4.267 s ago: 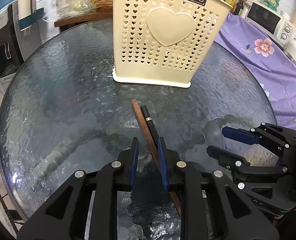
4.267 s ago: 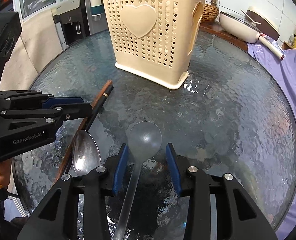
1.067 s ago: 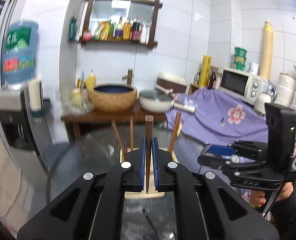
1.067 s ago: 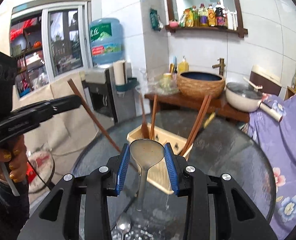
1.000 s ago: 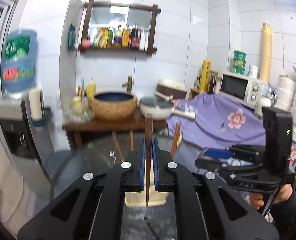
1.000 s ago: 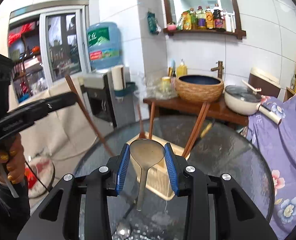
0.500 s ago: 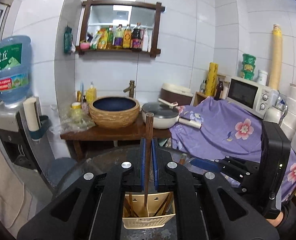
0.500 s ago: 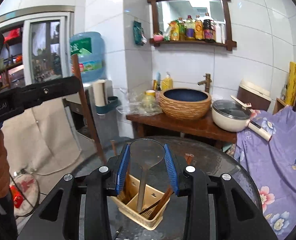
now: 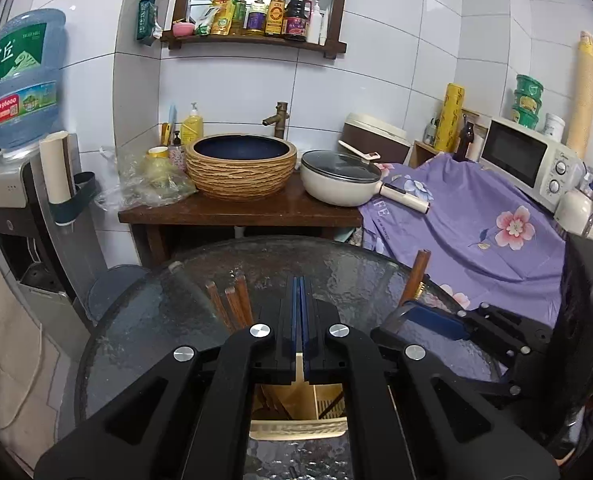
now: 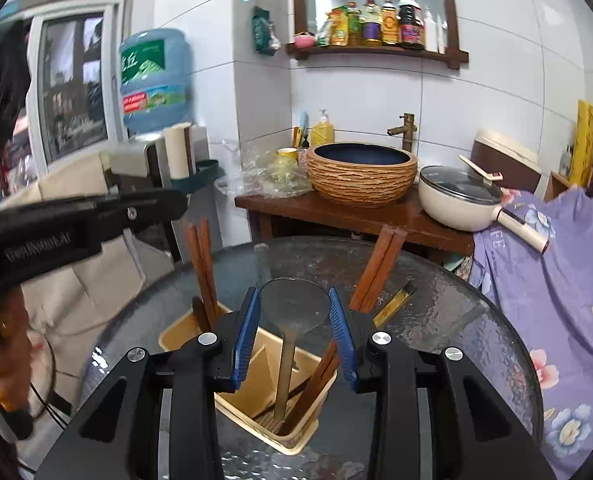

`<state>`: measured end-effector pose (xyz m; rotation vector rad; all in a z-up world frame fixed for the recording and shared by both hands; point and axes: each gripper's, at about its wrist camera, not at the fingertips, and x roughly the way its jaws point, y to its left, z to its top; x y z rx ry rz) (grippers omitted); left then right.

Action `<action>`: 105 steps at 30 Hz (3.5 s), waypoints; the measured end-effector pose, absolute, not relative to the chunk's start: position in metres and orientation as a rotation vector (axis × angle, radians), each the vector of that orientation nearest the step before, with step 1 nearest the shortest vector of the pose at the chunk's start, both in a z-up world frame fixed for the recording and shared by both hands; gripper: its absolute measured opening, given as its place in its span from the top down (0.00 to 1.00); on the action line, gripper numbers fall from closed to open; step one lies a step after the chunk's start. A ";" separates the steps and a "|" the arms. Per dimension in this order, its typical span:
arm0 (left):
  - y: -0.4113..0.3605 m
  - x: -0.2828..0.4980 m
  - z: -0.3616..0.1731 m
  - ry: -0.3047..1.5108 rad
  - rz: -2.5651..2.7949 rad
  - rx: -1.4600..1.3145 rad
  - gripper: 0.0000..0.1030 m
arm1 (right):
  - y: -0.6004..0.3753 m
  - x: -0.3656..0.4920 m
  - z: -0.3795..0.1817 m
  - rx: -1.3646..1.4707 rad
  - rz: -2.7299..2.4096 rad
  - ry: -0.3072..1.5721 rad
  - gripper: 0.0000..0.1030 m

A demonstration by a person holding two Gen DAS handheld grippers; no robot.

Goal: Organize utensils
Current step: 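Lower the chopstick and spoon into the holder and open both tools, then move the right tool to the metal spoon while the left tool approaches the black chopstick, then close the right tool on the metal spoon while the left tool grips the black chopstick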

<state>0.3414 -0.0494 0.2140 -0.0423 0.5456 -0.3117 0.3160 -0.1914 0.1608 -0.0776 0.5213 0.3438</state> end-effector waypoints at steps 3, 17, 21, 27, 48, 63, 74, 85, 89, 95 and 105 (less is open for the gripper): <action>-0.045 0.333 0.209 0.541 -0.312 -0.046 0.97 | -0.188 0.312 0.151 -0.101 0.344 0.523 0.62; -0.008 0.279 0.128 0.598 -0.215 -0.045 0.19 | -0.186 0.246 0.113 -0.140 0.384 0.554 0.43; 0.002 0.267 0.085 0.681 -0.176 -0.046 0.18 | -0.175 0.217 0.079 -0.208 0.389 0.636 0.43; 0.007 0.241 0.038 0.752 -0.141 -0.002 0.18 | -0.150 0.176 0.033 -0.325 0.434 0.734 0.43; 0.013 0.202 -0.001 0.830 -0.143 0.063 0.26 | -0.140 0.161 -0.021 -0.281 0.507 0.965 0.48; 0.016 0.209 0.000 0.836 -0.138 0.047 0.27 | -0.121 0.183 -0.022 -0.233 0.461 0.964 0.53; -0.007 0.220 -0.002 0.873 -0.227 0.056 0.36 | -0.129 0.183 -0.020 -0.212 0.460 0.961 0.65; -0.059 0.234 -0.016 0.956 -0.360 0.118 0.61 | -0.176 0.190 -0.014 -0.116 0.366 0.941 0.65; -0.072 0.243 -0.026 0.983 -0.353 0.153 0.70 | -0.186 0.191 -0.011 -0.099 0.345 0.931 0.65; -0.083 0.247 -0.029 0.975 -0.325 0.165 0.77 | -0.191 0.192 -0.012 -0.090 0.337 0.928 0.65; -0.086 0.249 -0.030 0.951 -0.307 0.130 0.93 | -0.194 0.193 -0.007 -0.088 0.341 0.904 0.65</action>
